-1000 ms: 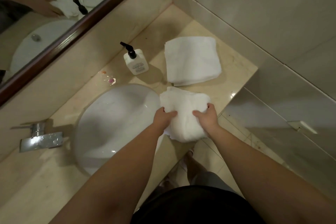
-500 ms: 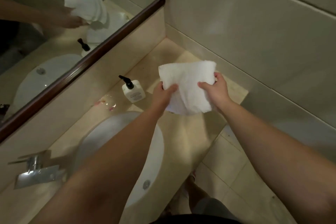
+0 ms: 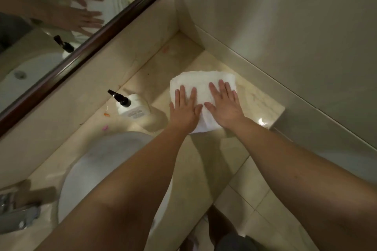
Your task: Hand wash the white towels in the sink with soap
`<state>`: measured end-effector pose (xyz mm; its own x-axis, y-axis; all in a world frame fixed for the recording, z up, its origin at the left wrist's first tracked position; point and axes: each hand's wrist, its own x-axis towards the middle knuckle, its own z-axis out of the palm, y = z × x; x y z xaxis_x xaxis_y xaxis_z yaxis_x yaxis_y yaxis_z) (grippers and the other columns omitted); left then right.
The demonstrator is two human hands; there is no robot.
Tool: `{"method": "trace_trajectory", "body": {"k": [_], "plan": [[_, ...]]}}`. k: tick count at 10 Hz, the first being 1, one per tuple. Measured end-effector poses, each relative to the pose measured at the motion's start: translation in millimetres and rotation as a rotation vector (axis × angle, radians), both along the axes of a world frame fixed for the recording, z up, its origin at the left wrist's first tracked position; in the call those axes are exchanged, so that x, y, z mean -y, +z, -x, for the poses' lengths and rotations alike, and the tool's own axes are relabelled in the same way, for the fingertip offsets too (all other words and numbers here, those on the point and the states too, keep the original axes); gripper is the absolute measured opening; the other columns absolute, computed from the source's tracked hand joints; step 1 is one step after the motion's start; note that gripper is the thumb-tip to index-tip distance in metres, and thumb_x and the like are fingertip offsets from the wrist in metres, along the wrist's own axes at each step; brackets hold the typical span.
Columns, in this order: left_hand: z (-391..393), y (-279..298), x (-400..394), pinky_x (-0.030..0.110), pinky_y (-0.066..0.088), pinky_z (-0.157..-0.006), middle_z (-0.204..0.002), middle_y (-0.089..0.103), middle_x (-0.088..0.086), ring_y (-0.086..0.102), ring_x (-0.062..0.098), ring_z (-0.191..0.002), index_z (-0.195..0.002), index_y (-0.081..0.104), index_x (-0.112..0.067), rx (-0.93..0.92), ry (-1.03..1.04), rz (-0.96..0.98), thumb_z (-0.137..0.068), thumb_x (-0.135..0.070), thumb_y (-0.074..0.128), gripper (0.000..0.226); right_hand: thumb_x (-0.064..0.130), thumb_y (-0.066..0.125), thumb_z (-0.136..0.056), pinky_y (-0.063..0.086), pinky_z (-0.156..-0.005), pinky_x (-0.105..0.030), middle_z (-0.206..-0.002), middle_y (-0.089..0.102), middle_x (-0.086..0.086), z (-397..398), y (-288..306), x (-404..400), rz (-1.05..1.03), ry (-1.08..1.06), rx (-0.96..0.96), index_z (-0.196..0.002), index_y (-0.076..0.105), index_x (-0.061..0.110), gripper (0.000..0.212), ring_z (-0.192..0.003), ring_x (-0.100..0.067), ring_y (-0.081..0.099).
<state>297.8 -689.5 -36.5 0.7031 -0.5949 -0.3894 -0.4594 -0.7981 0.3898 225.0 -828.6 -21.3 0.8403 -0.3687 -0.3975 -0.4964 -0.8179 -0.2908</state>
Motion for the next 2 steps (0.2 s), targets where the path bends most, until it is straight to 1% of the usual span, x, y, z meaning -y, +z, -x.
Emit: {"method": "trace_trajectory", "body": {"k": [1,2], "plan": [[-4.5,1.7,0.7,0.053,-0.001,-0.121,-0.164,-0.025,0.004,-0.021,0.022,-0.151,-0.157,-0.010,-0.033,-0.071,0.018,-0.059,-0.106,-0.051,0.020,0.062,0.054,0.024,-0.103,-0.010,-0.121,-0.040,-0.163,-0.021,-0.003,-1.8,4.0,7.6,-0.046,0.024,-0.066,-0.155,-0.013,0.031,0.068,-0.150,-0.020,-0.019],[-5.0,10.0,1.6,0.053,0.000,-0.121,-0.165,-0.022,0.005,-0.018,0.023,-0.152,-0.158,-0.008,-0.032,-0.066,0.019,-0.069,-0.105,-0.052,0.022,0.064,0.055,0.026,-0.102,-0.007,-0.122,-0.041,-0.163,-0.019,-0.003,-0.9,11.1,8.3,-0.072,0.017,-0.063,-0.156,-0.011,0.031,0.069,-0.150,-0.020,-0.018]]}}
